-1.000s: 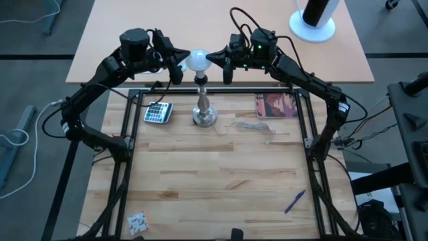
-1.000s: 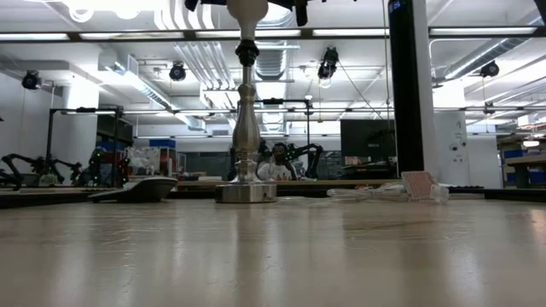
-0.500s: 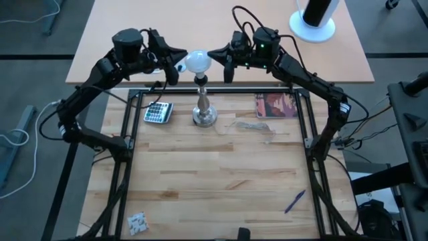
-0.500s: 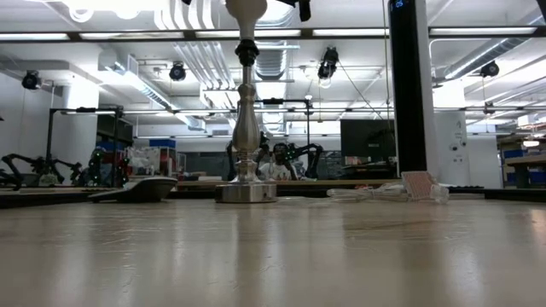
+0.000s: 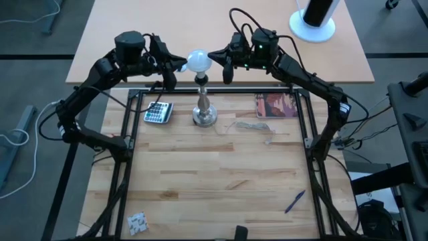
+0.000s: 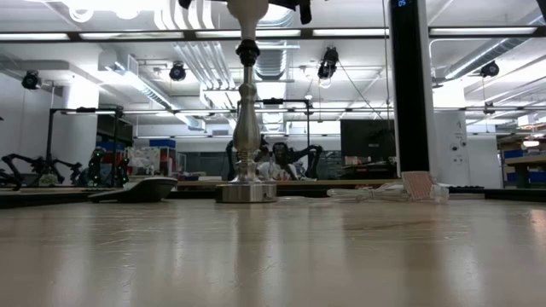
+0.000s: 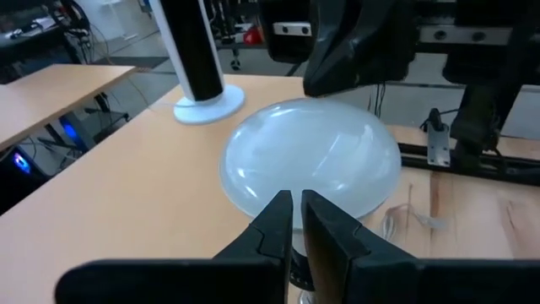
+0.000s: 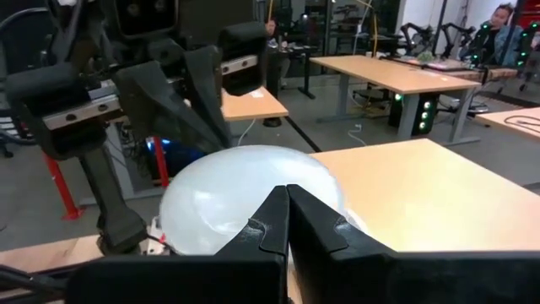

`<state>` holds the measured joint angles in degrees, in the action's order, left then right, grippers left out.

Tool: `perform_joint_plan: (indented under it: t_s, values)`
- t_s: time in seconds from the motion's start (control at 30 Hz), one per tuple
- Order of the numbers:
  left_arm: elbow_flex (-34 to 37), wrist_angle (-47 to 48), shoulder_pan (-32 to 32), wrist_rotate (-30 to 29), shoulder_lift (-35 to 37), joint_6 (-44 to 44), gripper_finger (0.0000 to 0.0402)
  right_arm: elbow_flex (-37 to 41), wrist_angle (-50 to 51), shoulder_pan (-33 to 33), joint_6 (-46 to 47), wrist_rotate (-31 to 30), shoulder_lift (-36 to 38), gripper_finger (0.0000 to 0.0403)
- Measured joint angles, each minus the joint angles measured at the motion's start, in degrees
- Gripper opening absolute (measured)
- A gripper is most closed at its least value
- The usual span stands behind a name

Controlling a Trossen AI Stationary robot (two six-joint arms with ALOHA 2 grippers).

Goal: Screw lightbulb
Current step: Insert the lightbulb into the table lamp

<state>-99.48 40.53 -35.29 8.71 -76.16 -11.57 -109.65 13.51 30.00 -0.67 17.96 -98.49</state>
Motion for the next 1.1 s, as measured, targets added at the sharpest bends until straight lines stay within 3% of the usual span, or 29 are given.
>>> perform_joint_plan:
  t_s: [1.1]
  values:
    - [0.1,-2.1,-0.4,-1.0,-2.1,-1.5,0.0032,0.2,-0.2,-0.3,2.8,3.1,-0.9,0.0]
